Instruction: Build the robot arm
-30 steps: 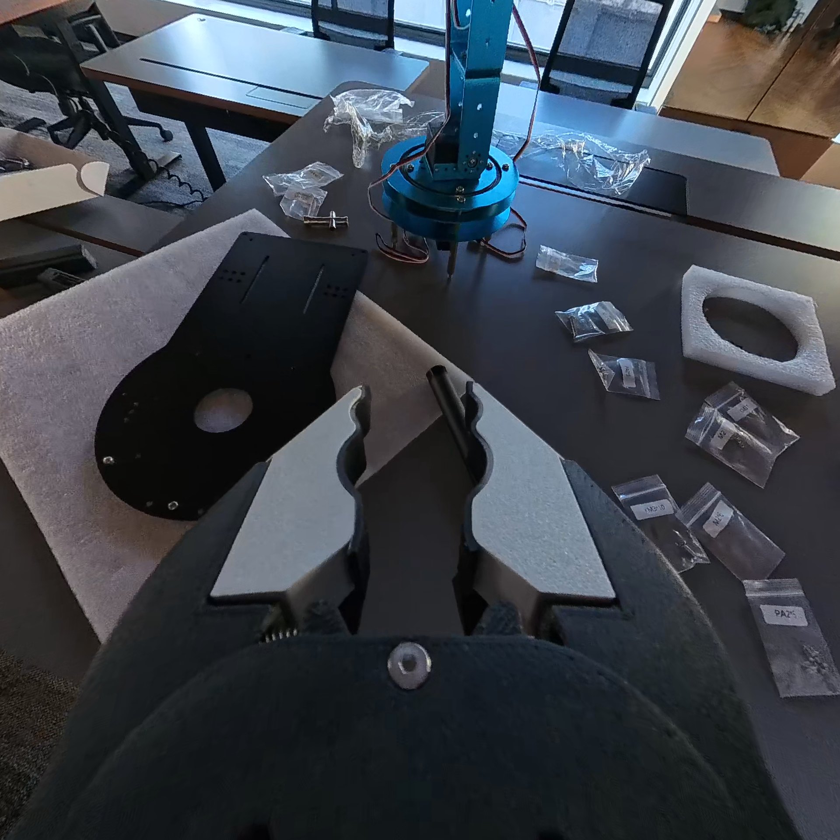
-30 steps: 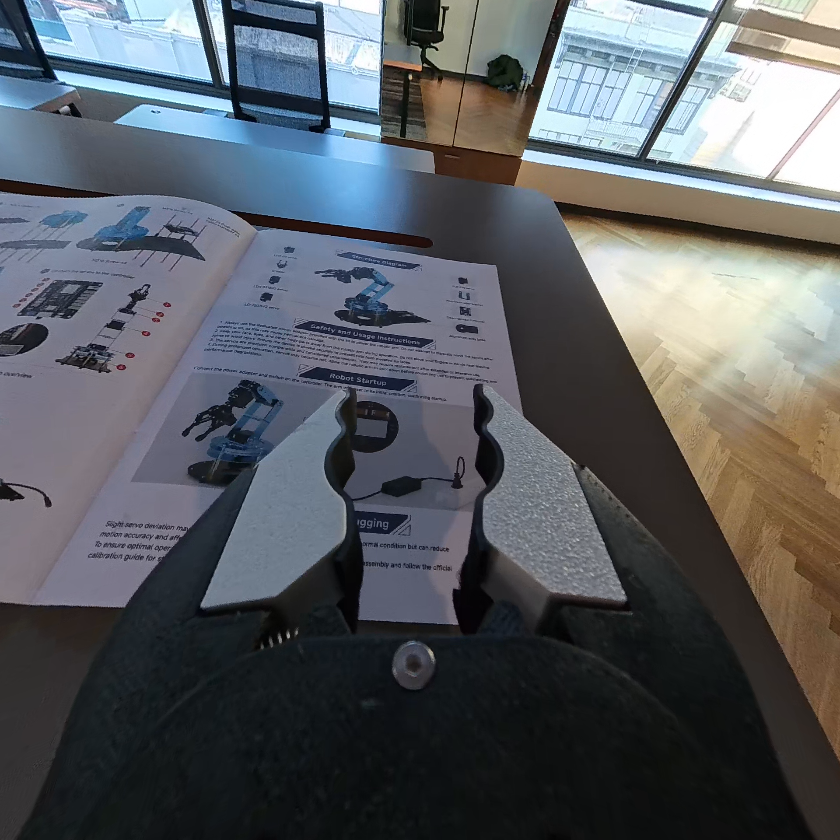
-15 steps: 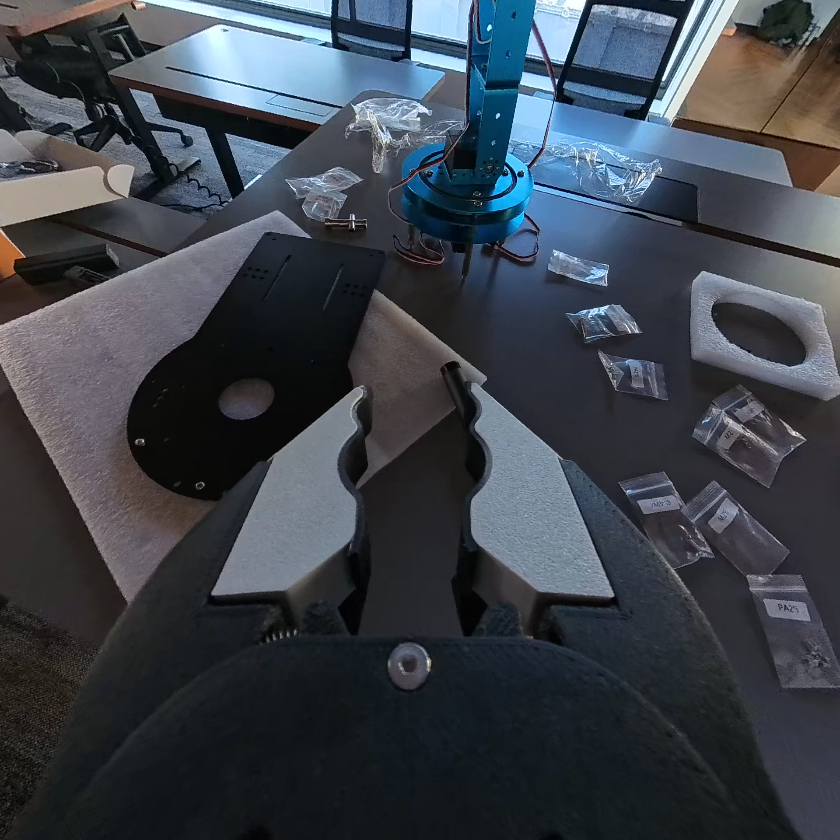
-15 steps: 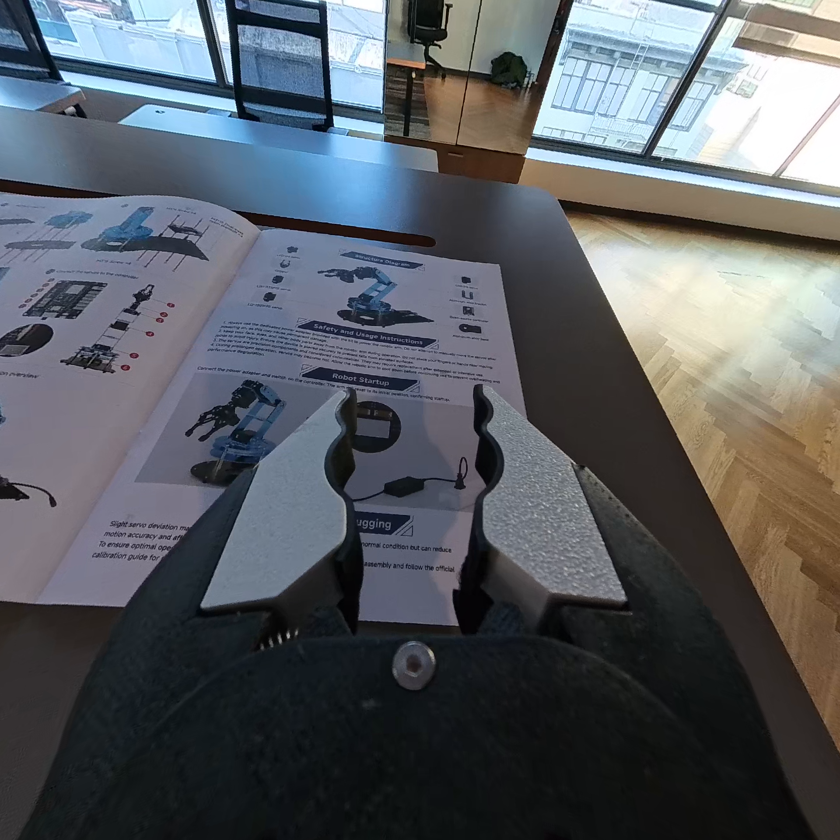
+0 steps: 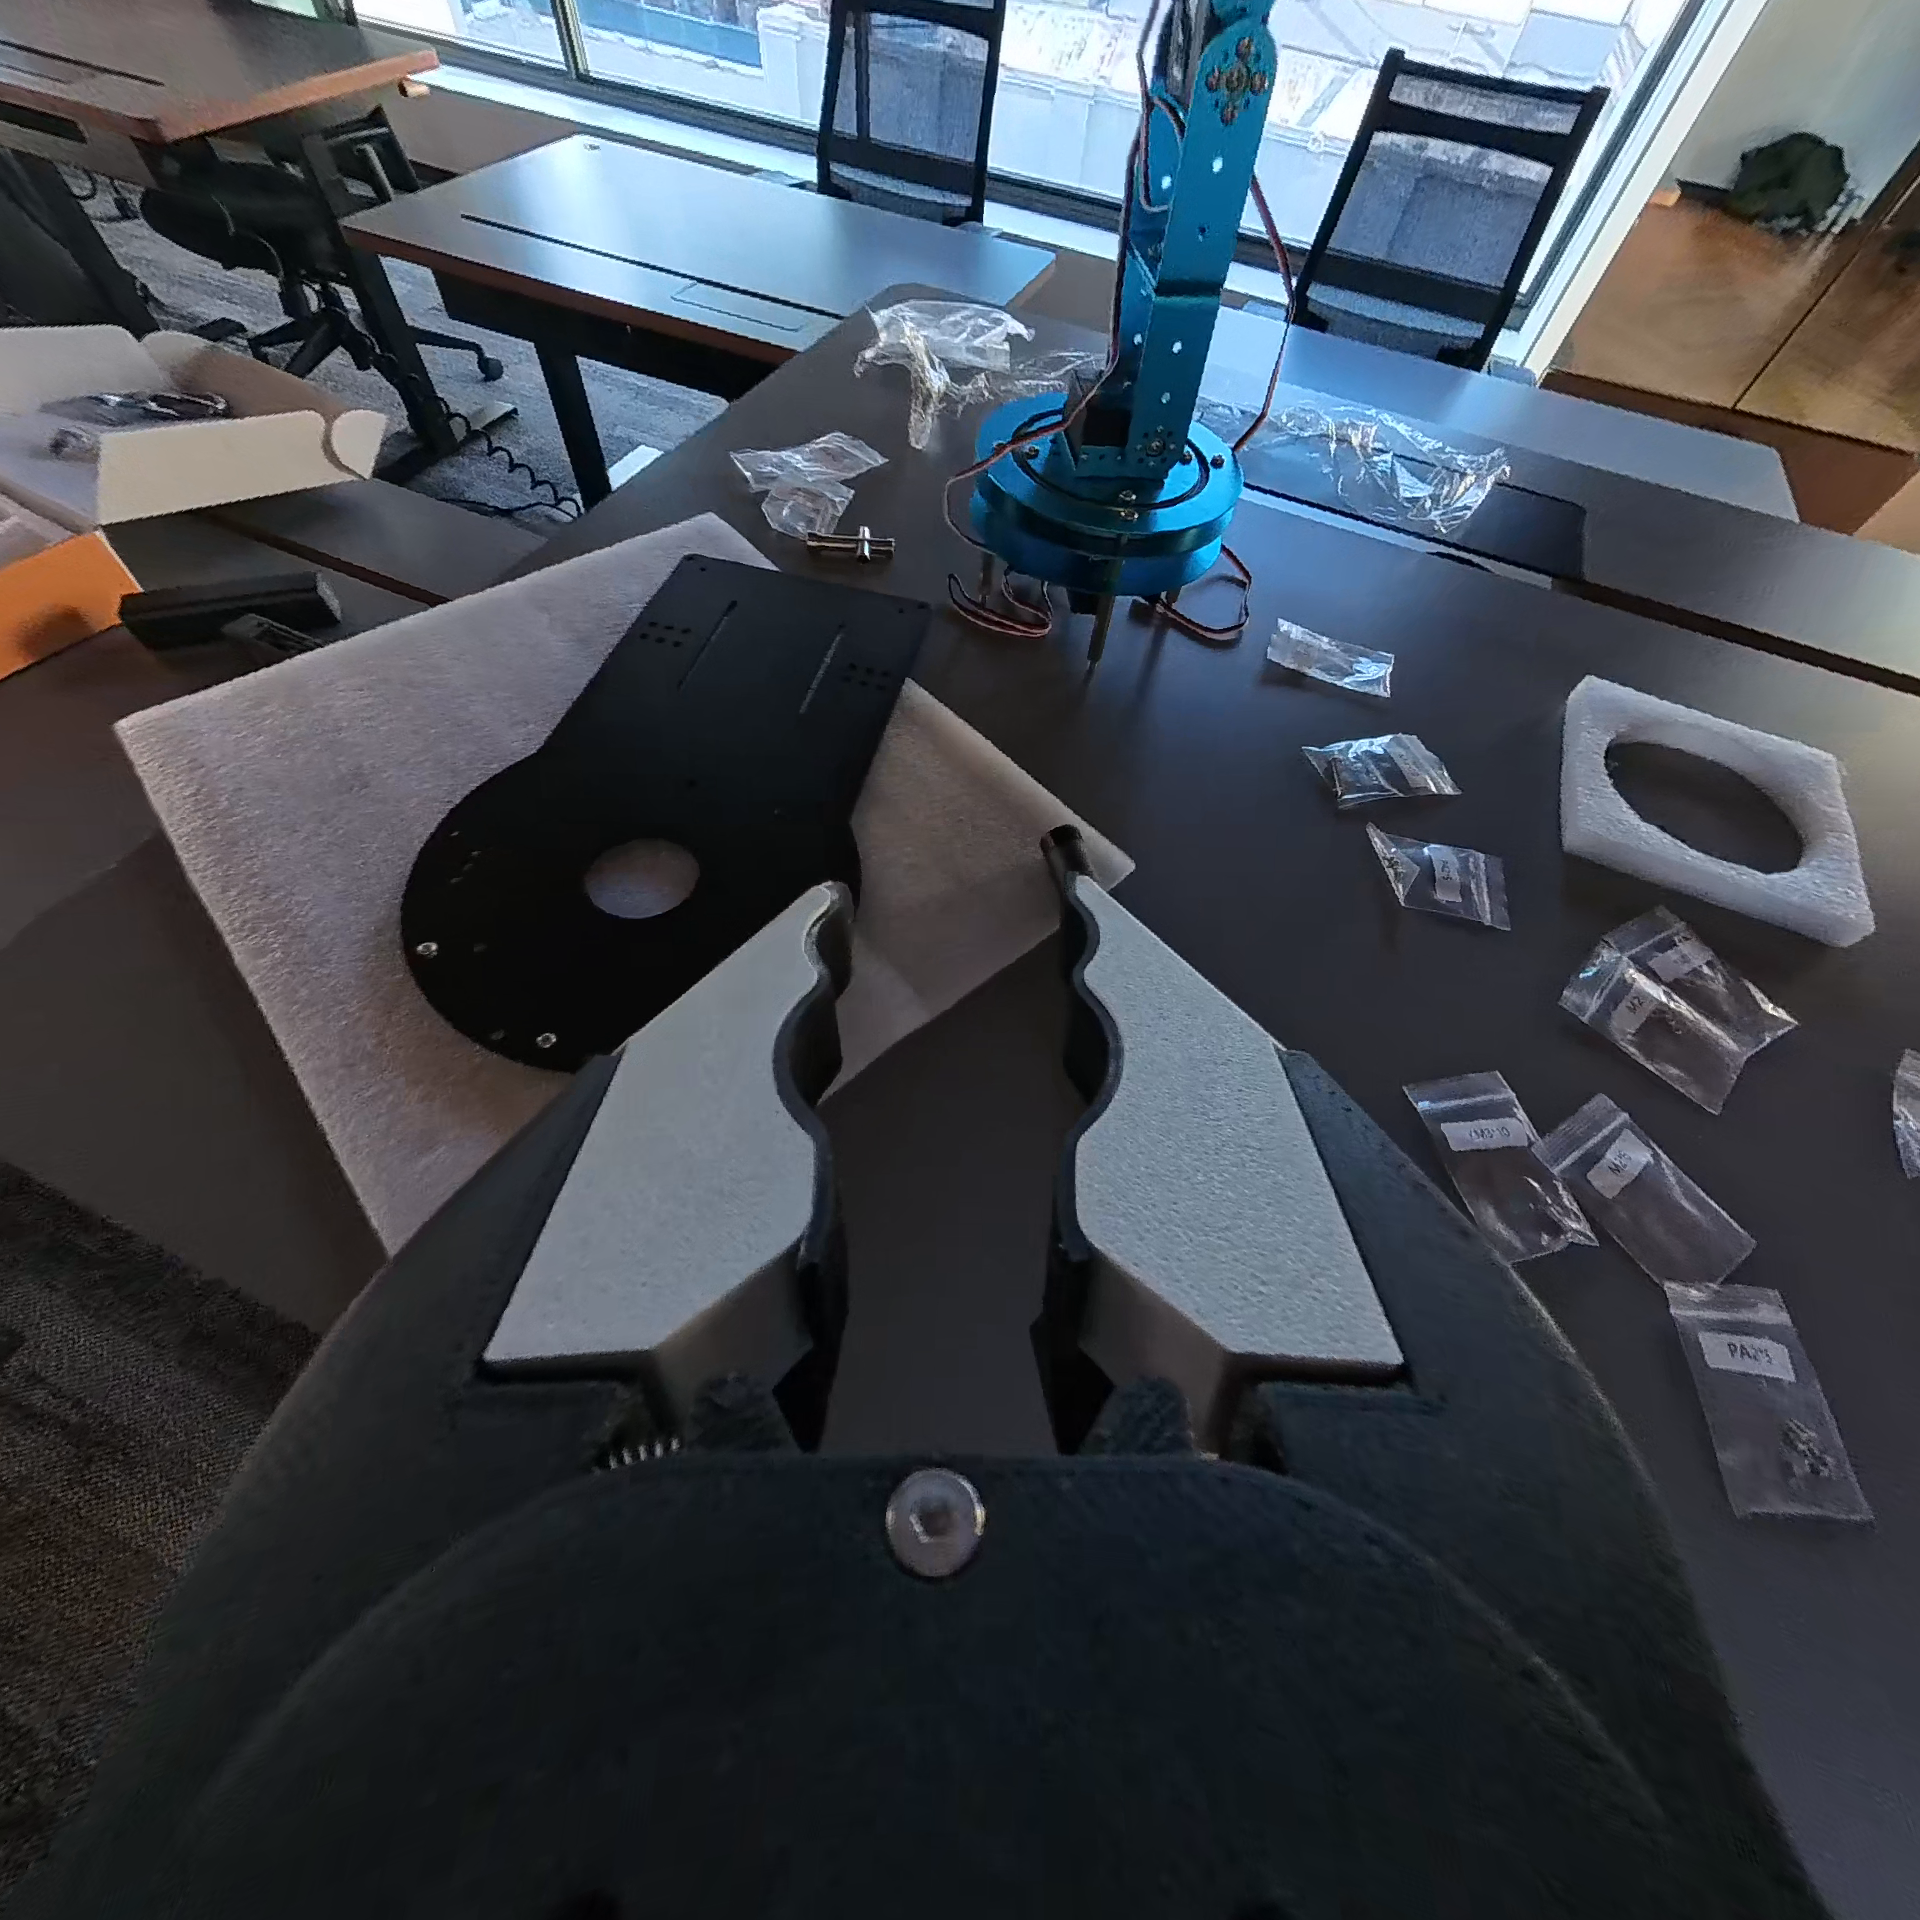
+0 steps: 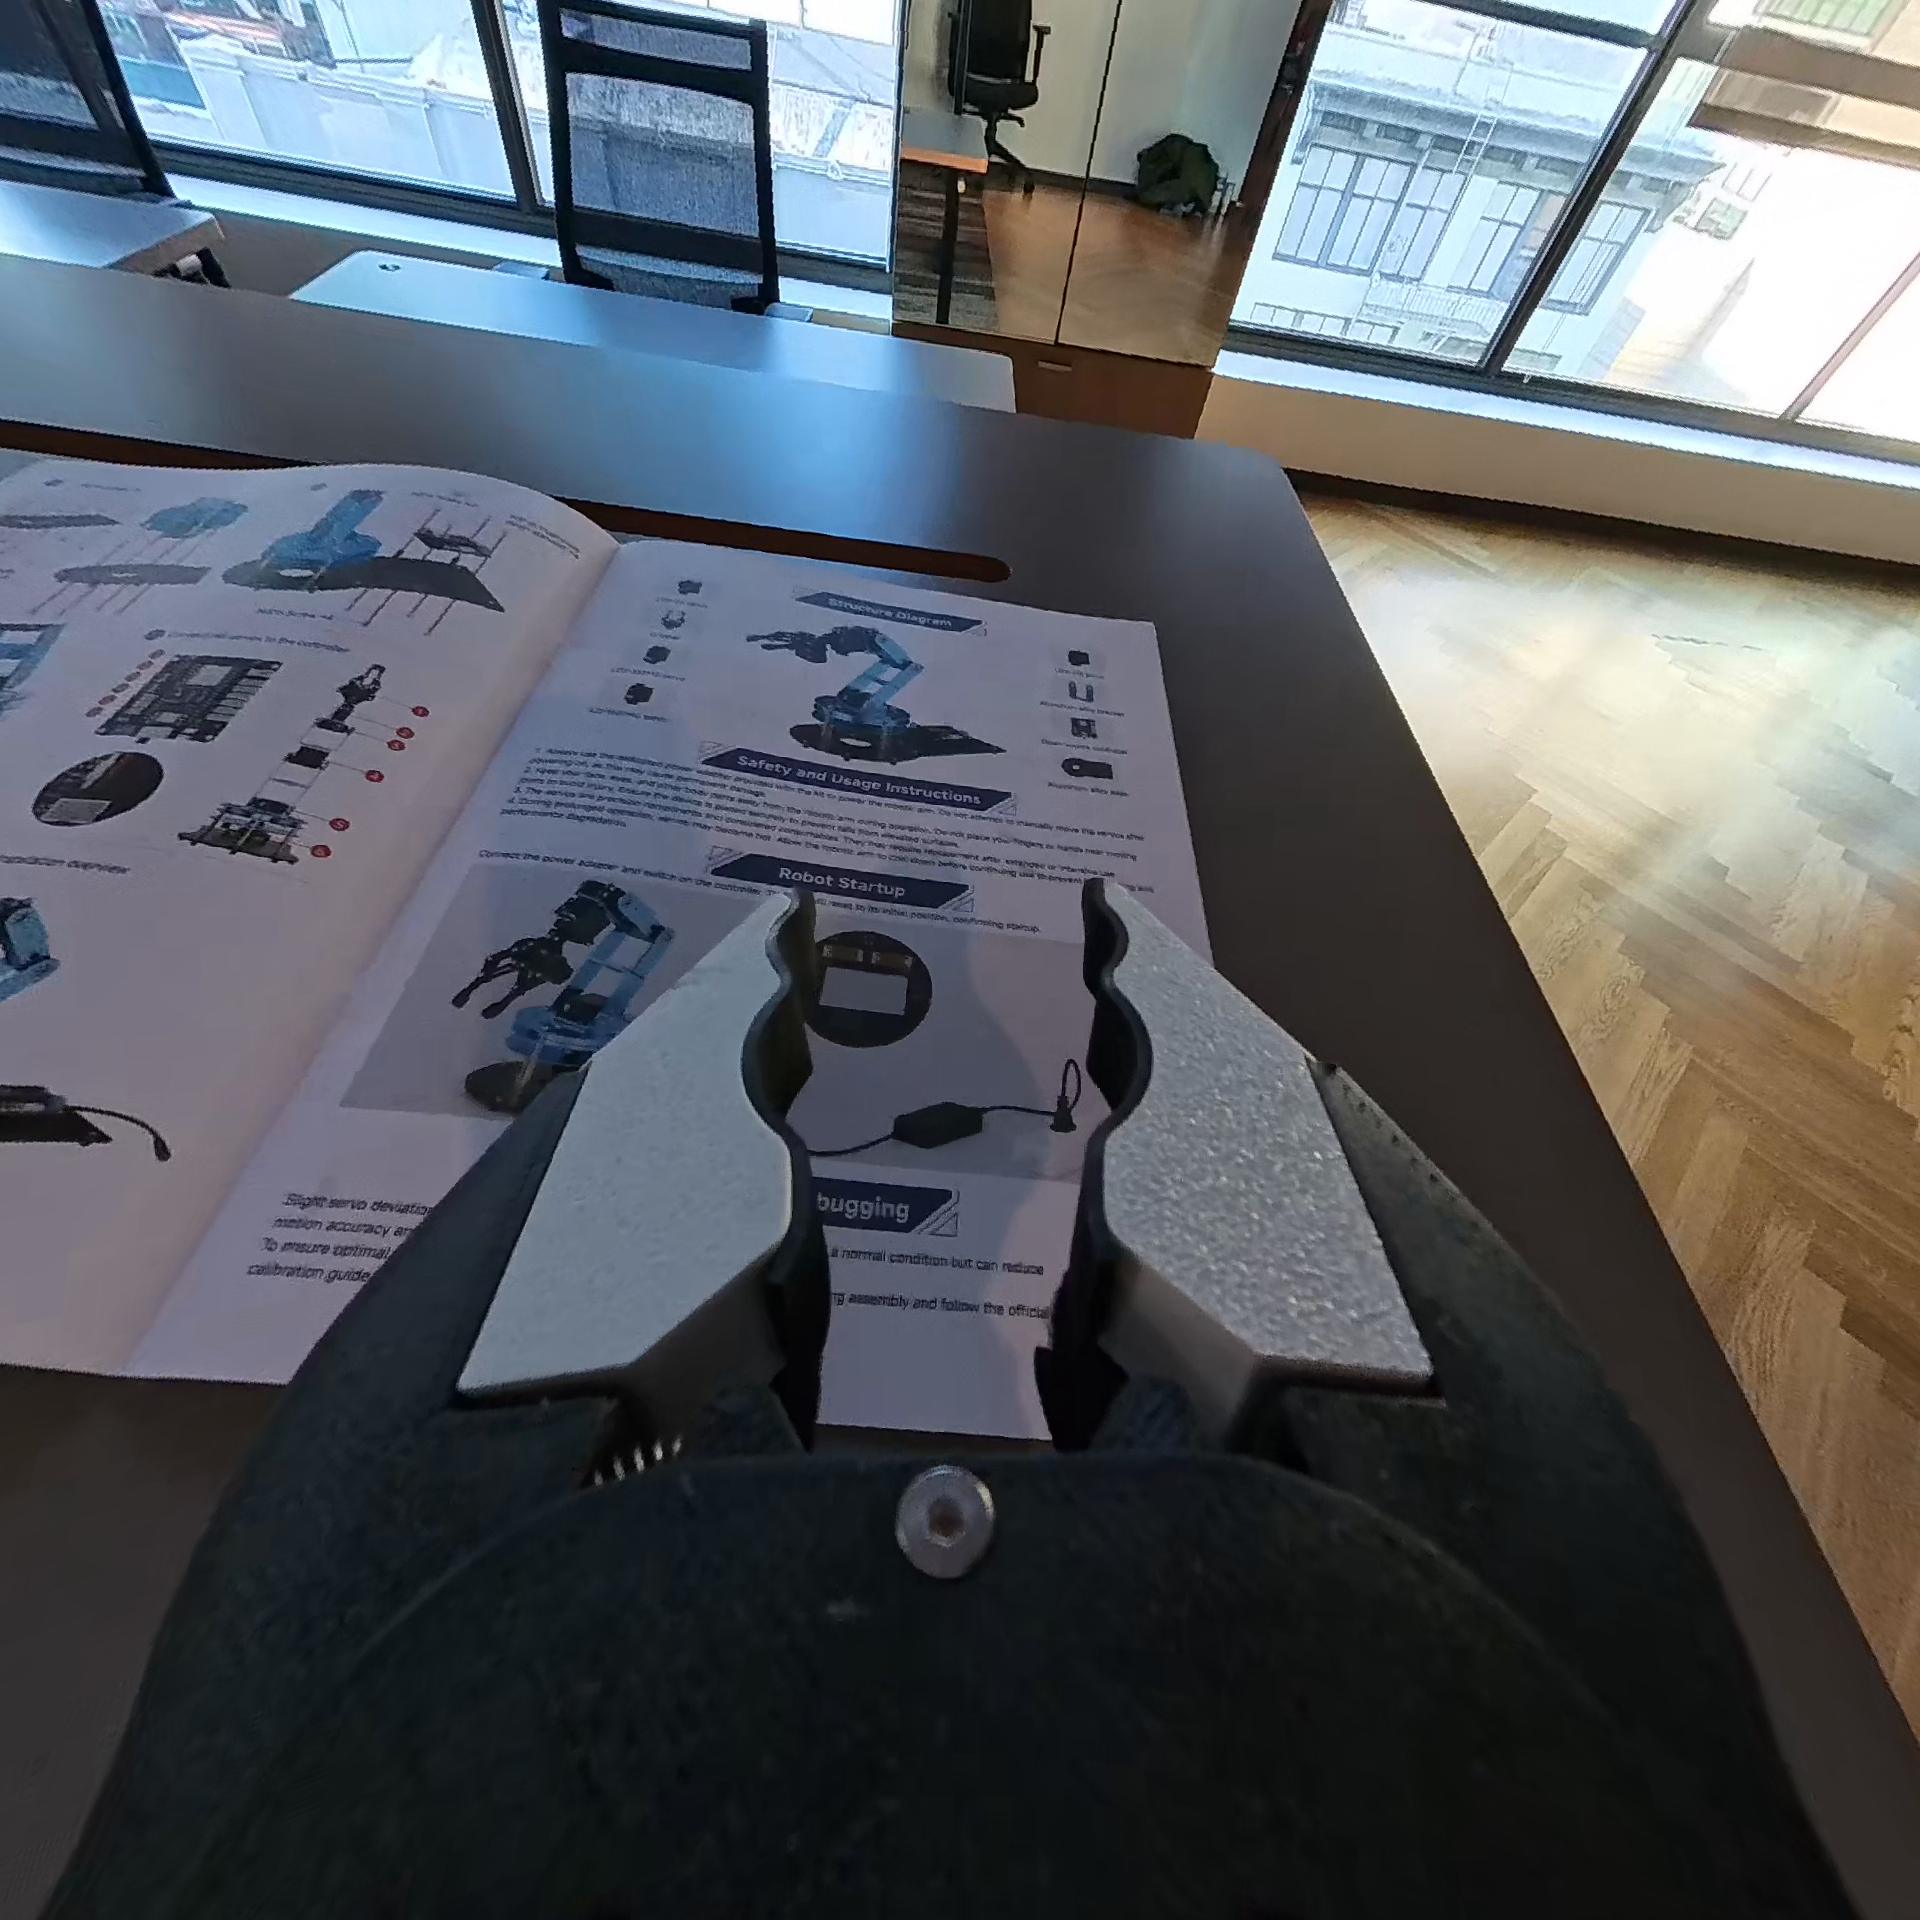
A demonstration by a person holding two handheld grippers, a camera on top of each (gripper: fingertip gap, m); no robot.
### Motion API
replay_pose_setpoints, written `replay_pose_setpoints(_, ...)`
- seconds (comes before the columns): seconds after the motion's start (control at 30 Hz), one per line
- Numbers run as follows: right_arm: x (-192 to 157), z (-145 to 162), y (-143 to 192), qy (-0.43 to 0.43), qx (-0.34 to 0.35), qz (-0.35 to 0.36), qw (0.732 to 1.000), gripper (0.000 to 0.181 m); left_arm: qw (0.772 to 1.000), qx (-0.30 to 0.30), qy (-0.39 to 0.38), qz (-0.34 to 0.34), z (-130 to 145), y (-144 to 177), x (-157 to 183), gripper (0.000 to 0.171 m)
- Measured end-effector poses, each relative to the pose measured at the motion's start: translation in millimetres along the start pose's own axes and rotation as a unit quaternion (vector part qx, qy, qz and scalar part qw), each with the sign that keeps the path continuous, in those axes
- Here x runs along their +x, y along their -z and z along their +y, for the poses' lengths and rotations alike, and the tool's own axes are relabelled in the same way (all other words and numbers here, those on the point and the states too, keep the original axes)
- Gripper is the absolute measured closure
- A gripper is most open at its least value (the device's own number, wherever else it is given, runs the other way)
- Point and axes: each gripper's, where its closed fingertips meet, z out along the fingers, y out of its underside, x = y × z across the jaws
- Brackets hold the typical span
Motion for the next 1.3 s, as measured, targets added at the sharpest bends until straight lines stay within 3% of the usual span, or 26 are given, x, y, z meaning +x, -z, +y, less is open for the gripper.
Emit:
replay_pose_setpoints(0.5,-12,-17,11,0.009,0.019,-0.024,0.999,0.131,0.997,0.054,0.046,-0.011,8,65,-31,0.134)
replay_pose_setpoints(0.77,10,-19,9,0.028,0.041,0.012,0.999,0.134,0.996,0.058,0.057,-0.035,24,100,-73,0.137)
replay_pose_setpoints(1.07,5,-32,17,0.028,0.090,0.007,0.996,0.138,0.995,0.070,0.075,-0.010,27,97,-106,0.138)
replay_pose_setpoints(1.3,3,-30,21,0.066,0.098,0.021,0.993,0.141,0.998,0.047,0.036,-0.004,40,85,-124,0.141)
